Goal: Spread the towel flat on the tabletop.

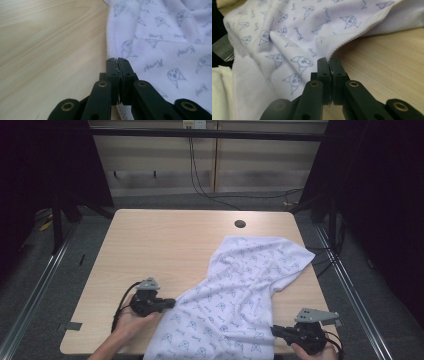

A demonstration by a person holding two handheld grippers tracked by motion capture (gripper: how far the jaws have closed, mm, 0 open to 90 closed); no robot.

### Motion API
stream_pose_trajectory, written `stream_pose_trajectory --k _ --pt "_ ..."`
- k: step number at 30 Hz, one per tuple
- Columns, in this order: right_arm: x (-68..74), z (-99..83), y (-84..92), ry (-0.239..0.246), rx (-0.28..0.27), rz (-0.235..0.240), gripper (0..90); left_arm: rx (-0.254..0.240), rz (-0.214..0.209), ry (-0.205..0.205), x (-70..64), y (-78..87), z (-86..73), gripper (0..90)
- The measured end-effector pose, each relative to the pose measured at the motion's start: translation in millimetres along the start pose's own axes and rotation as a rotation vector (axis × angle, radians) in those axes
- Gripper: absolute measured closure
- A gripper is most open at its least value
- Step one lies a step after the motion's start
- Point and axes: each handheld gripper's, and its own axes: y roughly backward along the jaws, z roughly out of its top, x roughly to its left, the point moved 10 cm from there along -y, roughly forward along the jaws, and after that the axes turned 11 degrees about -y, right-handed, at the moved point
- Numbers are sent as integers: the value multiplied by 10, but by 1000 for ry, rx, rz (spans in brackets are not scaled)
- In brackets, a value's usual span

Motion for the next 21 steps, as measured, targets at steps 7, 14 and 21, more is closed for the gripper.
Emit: stream_pose_trajectory --k 7,14,21 --pt "86 -12 7 16 6 23 812 13 -81 0 -292 439 -400 876" --pt "99 67 -46 13 -9 37 646 -103 -28 32 -99 460 -133 749" --pt "-8 506 -268 0 -65 30 582 -12 -38 37 320 -250 314 633"
